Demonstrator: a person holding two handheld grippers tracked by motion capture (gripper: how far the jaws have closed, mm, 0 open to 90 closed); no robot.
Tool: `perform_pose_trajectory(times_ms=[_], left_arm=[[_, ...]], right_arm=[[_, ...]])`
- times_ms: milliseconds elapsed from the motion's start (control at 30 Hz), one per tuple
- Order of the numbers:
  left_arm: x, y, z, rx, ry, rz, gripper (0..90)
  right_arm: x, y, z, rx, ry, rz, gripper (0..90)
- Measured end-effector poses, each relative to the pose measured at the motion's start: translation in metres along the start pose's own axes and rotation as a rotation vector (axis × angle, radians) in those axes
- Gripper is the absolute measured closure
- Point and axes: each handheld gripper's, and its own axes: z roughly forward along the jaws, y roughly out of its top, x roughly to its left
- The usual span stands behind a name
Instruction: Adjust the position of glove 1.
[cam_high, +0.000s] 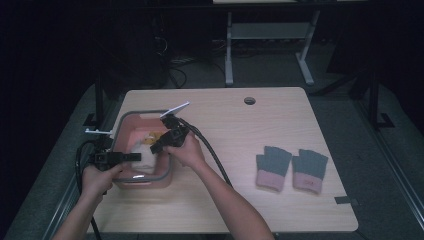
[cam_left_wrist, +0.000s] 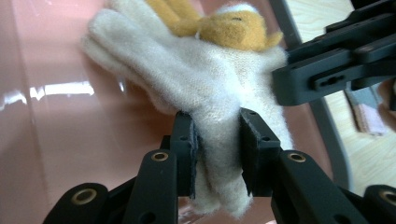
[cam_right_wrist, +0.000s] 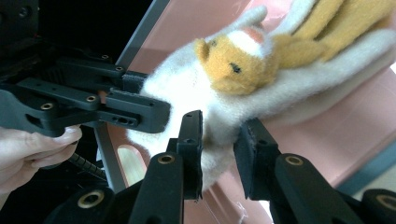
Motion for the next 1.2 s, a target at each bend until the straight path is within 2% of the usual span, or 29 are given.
perform_pose_trajectory(times_ms=[100,233,400,633,767,867,933,1033,1200], left_arm=[[0.001,0.000,0.001,0.030,0.026,0.015,69.4],[-0.001,0.001,0.003,0.056,0.061,0.037,69.3],[0.000,0.000,0.005,0.083,0.077,0.047,67.9],[-0.002,0.004,-0.006,0.067,0.120,0.048,53.8],[-0.008,0.009,-0.011,0.057,0.141,0.079,55.5],[-0.012,0.010,-0.004,0.083,0.145,0.100,58.9],[-0.013,0.009,0.001,0.095,0.152,0.096,58.8],[-0.012,0.009,0.010,0.130,0.189,0.107,59.2],[-0.012,0.010,0.017,0.175,0.226,0.124,58.9]], right_arm=[[-0.001,-0.001,-0.002,0.006,-0.018,-0.002,71.9],[-0.004,-0.003,-0.008,-0.006,-0.018,0.004,71.1],[-0.004,-0.004,-0.016,-0.024,-0.021,0.001,70.6],[-0.004,-0.010,-0.025,-0.046,-0.005,-0.006,69.4],[-0.005,-0.013,-0.033,-0.067,-0.004,-0.006,69.1],[-0.006,-0.015,-0.038,-0.078,0.003,-0.003,68.7],[-0.007,-0.018,-0.040,-0.086,0.013,-0.001,68.4],[-0.009,-0.021,-0.042,-0.091,0.022,-0.001,68.1],[-0.009,-0.025,-0.049,-0.115,0.038,-0.012,67.4]])
